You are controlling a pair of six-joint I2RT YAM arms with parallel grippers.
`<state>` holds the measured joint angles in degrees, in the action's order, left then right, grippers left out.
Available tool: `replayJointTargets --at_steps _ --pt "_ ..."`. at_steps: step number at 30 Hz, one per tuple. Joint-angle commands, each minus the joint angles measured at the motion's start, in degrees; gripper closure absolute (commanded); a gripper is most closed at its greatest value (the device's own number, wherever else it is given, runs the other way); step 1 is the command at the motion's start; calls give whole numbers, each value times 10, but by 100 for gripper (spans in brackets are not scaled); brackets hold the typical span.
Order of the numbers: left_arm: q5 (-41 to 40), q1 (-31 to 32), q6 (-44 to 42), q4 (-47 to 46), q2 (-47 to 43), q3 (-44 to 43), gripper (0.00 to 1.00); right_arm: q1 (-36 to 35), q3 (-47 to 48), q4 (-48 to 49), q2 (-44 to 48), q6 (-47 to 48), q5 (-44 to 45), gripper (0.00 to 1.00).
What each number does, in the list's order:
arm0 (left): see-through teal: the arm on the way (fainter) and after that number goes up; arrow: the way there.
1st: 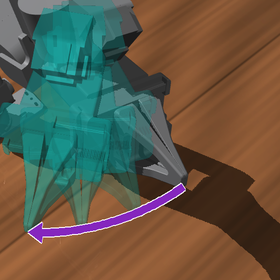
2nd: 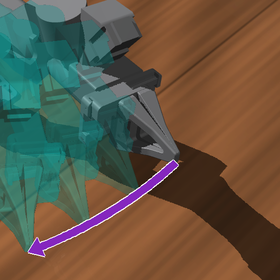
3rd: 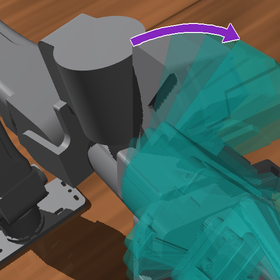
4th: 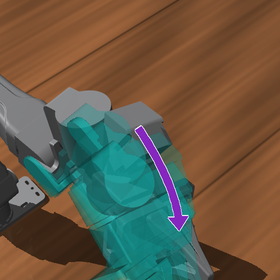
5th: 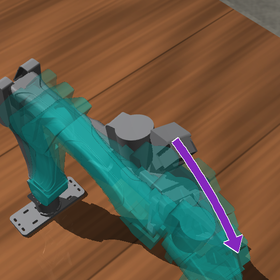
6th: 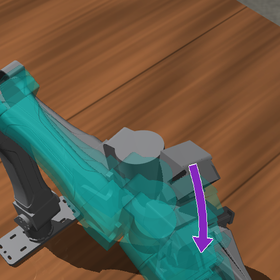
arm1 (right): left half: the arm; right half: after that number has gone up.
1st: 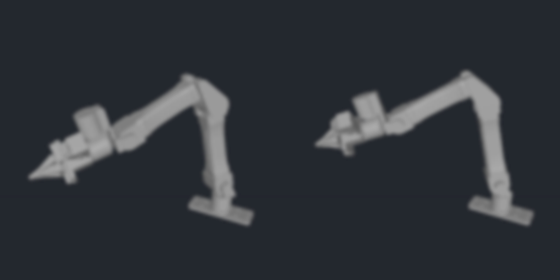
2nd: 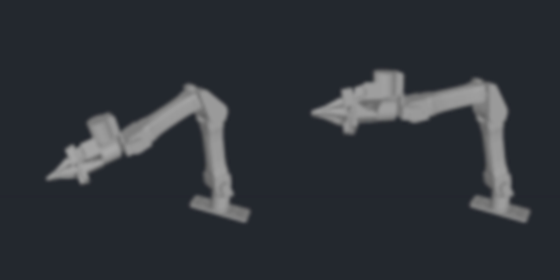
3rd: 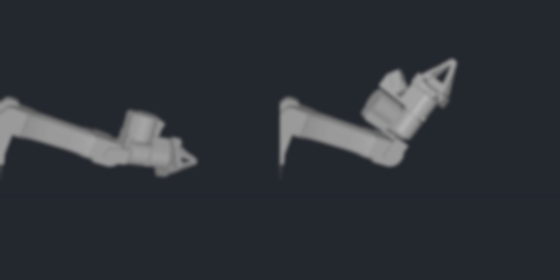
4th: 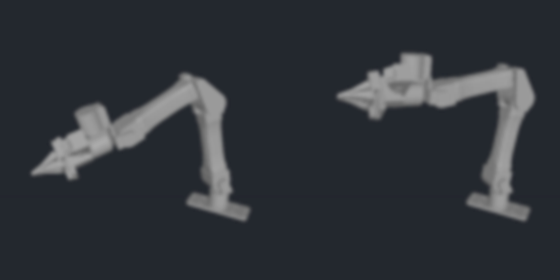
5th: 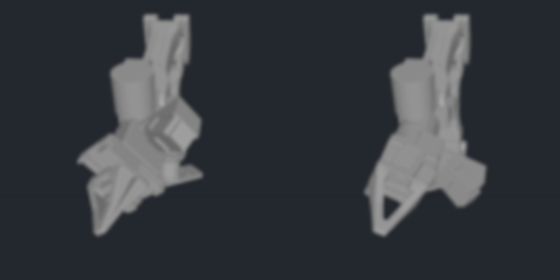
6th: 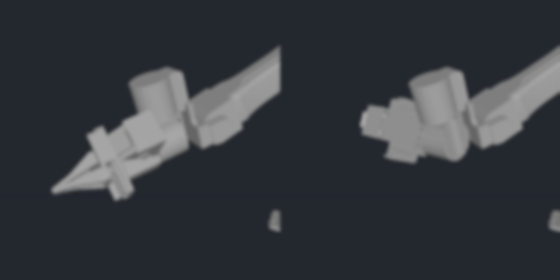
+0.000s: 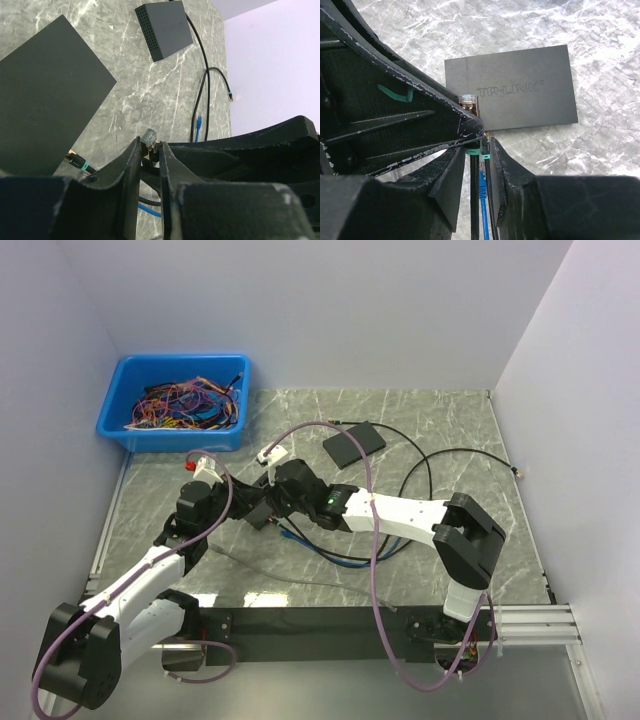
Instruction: Insert the plug into the switch port
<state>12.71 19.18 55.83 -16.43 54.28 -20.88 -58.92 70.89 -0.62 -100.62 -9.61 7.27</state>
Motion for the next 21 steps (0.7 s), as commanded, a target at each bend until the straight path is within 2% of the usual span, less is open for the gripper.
replayJointTargets --at_steps 1,5,7,8,9,12,21 --pt "2 4 2 -17 2 3 99 -4 2 31 31 -8 14 66" --pt "3 4 4 -24 6 6 99 -6 2 33 32 -9 14 66" --pt "3 5 2 -24 9 6 99 -7 -1 37 34 -11 11 70" --pt "3 5 2 -24 9 6 99 -8 -2 41 35 -12 10 73" --pt "3 6 2 -25 10 7 99 -8 -6 43 36 -9 6 83" --pt "3 6 2 -26 10 8 98 -8 -10 43 37 -11 3 99" --pt "9 7 2 -33 8 8 95 -8 -26 53 23 -16 -1 100"
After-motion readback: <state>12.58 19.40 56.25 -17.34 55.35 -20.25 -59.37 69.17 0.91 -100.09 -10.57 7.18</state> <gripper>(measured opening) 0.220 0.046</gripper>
